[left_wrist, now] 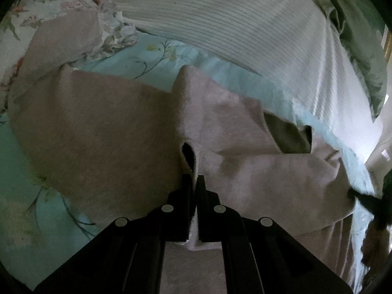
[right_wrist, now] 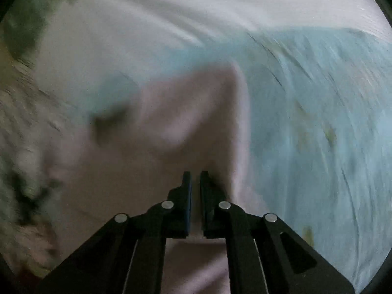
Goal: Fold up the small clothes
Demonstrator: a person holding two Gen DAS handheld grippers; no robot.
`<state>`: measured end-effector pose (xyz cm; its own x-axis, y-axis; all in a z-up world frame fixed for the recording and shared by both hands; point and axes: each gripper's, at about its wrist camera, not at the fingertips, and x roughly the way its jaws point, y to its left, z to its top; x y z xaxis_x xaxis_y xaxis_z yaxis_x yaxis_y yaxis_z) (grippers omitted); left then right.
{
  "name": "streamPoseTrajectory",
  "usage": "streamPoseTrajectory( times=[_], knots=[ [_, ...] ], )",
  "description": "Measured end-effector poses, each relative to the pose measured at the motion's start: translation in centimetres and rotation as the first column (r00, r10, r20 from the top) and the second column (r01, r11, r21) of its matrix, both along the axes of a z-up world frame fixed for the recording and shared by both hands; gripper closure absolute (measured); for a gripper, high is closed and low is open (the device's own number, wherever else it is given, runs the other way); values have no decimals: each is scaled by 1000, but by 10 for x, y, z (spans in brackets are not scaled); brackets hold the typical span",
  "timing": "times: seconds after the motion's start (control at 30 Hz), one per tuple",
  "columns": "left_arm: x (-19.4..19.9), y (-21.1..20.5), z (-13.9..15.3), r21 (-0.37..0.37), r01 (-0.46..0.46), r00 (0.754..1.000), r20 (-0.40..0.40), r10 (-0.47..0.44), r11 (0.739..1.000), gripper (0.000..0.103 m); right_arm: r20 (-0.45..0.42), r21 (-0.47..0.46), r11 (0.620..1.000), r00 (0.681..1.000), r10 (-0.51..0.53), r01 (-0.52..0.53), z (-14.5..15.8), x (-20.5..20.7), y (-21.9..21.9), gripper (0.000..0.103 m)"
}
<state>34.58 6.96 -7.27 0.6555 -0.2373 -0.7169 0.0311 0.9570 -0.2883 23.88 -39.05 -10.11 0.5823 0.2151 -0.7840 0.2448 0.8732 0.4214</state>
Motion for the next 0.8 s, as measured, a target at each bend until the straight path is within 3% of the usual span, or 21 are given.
streamPoseTrajectory(
  times=[0.07,0.2,0.27,0.3,0.33,0.4,0.53,0.57,0.63,0.73,0.8],
  knots=[
    [0,7,-5,22,-16,999,-30,16,1000,100,38,80,994,997,-72,69,3,-18,-9,96],
    [-11,26,-3,-17,-31,999,-37,31,999,99,92,64,995,992,-84,79,28,-40,4,88],
    [-18,39,4,-14,-56,998,-19,56,998,99,120,100,994,992,-48,36,39,-49,16,58],
    [-20,44,6,-10,-66,998,-15,66,998,97,130,104,994,991,-35,22,41,-56,20,54],
    [-21,53,11,-2,-87,996,-10,87,996,87,141,107,994,990,-14,-2,44,-60,29,53],
    [-19,68,20,22,-132,991,5,131,991,58,141,123,992,990,25,-43,48,-67,49,53],
    [-3,97,39,116,-257,966,40,254,959,29,118,178,981,991,61,-82,42,-78,76,53],
    [5,104,43,155,-295,955,39,293,943,17,111,186,978,991,71,-91,40,-80,81,53],
    [22,114,48,229,-328,944,62,323,916,17,98,203,974,992,85,-104,36,-76,94,53],
    [57,111,48,439,-337,940,111,322,833,16,75,230,967,993,94,-109,29,-71,104,53],
    [80,107,41,564,-327,943,140,302,758,16,73,235,966,993,98,-112,28,-74,108,53]
  ],
)
